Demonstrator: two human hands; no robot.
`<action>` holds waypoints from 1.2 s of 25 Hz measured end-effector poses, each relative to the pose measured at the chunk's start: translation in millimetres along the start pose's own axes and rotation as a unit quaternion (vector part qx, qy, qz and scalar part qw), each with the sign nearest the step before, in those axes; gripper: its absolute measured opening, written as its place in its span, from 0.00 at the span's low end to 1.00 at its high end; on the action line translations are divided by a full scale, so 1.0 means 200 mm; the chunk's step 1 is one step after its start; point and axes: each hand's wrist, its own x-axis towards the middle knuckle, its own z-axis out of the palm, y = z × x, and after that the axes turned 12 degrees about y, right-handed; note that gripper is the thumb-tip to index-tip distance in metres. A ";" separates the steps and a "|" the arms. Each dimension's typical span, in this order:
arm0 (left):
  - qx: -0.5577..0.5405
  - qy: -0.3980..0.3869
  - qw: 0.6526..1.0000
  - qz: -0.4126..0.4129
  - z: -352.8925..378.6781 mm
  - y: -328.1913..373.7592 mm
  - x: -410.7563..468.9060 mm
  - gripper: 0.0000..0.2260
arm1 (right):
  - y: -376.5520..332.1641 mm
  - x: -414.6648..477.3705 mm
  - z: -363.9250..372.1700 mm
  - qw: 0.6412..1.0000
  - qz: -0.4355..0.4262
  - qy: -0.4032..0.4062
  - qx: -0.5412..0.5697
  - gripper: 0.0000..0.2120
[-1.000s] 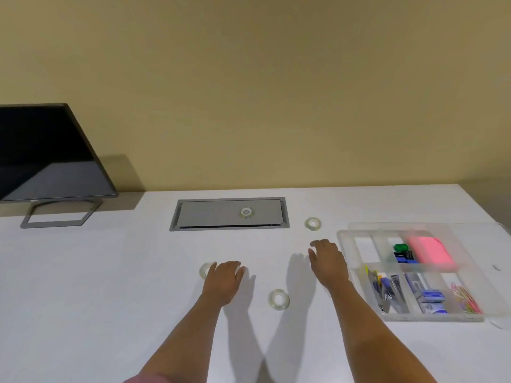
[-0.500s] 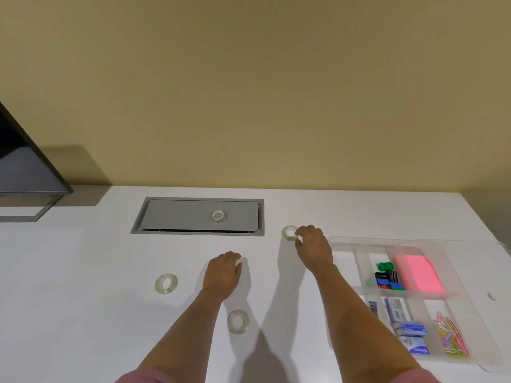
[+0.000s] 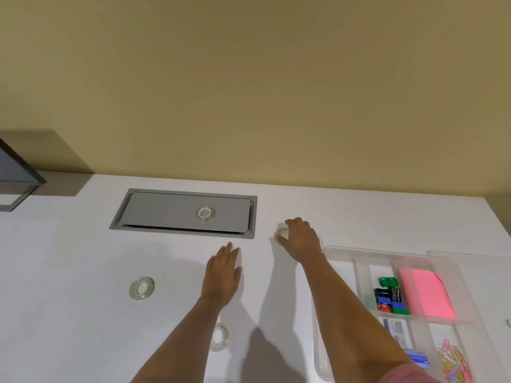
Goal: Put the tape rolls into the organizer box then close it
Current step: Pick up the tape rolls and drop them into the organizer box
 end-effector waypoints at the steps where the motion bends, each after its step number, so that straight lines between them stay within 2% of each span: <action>1: 0.003 -0.001 1.000 -0.006 0.01 0.00 0.00 0.30 | 0.00 0.01 0.01 1.000 0.003 -0.006 0.011 0.25; 6: 0.006 -0.005 0.999 -0.033 0.03 0.03 0.00 0.28 | 0.00 0.02 0.07 0.999 0.007 -0.028 0.030 0.29; 9: 0.005 -0.009 0.999 -0.038 0.02 0.03 0.01 0.26 | 0.01 0.02 0.09 1.000 0.004 -0.026 0.015 0.26; 16: 0.028 -0.022 0.999 -0.024 0.02 0.04 0.00 0.28 | 0.02 0.02 -0.01 0.993 0.043 0.059 0.097 0.22; 18: 0.028 -0.032 0.999 -0.026 0.01 0.06 0.00 0.25 | 0.05 0.01 -0.08 0.987 0.050 0.089 0.125 0.23; 22: 0.037 -0.077 0.996 -0.032 0.02 0.05 -0.04 0.25 | 0.13 -0.06 -0.23 0.980 0.069 0.121 0.141 0.22; 24: 0.031 -0.074 0.997 -0.019 0.02 0.07 -0.07 0.26 | 0.18 -0.13 -0.29 0.976 0.086 0.135 0.147 0.22; 26: 0.041 -0.072 0.997 -0.003 0.02 0.09 -0.09 0.25 | 0.23 -0.21 -0.34 0.977 0.108 0.124 0.134 0.22; 30: 0.062 -0.072 0.995 0.004 0.04 0.10 -0.11 0.24 | 0.33 -0.34 -0.39 0.983 0.168 0.035 0.064 0.25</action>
